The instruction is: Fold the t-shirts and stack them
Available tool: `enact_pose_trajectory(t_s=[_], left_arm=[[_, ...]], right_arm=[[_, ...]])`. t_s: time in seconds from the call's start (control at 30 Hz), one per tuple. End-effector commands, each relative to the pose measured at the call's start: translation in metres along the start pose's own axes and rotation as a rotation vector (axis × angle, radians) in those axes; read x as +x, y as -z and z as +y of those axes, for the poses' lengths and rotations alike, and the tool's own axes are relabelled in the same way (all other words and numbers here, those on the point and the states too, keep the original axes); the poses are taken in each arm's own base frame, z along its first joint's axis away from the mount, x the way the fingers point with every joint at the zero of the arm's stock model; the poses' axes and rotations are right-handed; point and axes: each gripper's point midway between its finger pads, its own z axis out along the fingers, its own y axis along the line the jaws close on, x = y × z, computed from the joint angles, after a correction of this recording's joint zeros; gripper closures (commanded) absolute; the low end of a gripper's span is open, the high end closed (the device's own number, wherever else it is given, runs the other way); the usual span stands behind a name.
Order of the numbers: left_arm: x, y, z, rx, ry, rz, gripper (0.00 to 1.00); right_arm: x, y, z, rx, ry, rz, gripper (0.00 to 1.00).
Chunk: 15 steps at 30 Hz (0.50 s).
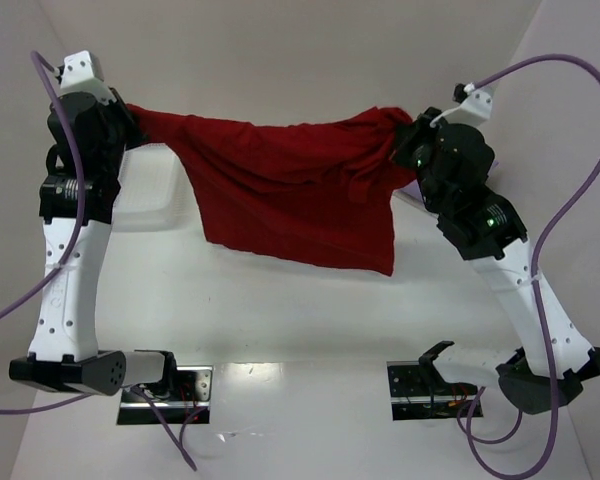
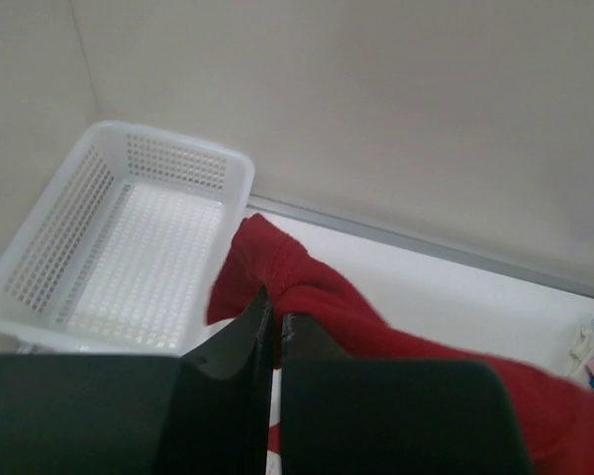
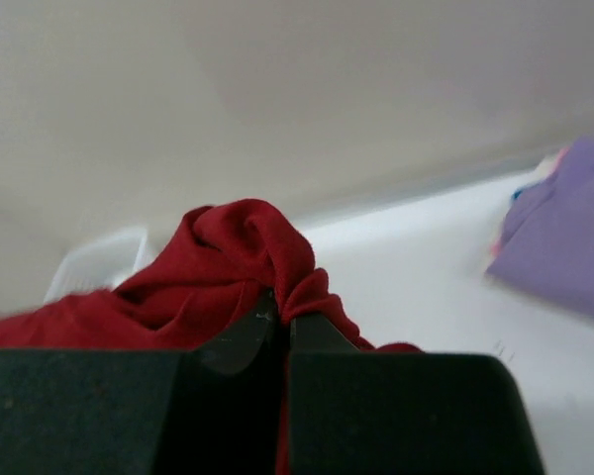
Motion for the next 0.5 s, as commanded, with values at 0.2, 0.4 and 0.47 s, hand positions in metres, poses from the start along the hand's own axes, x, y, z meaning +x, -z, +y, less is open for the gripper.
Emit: enact_pose_trajectory(t_s=[0.2,0.4,0.47], left_arm=[[-0.019,-0.082,-0.092,0.299,-0.043,0.059,1.0],[0.046,-0.099,-0.22,0.619,-0.187,0.175,1.0],[0.075,-0.097,-0.246,0.689,-0.243,0.218,1.0]], right_arm=[[0.127,0.139,0.052,-0.616,-0.347,0.63,1.0],[0.176,0.151,0.025,-0.54,-0.147,0.836,1.0],[0.187,0.139,0.006,-0.442,-0.058,0.843,0.84]])
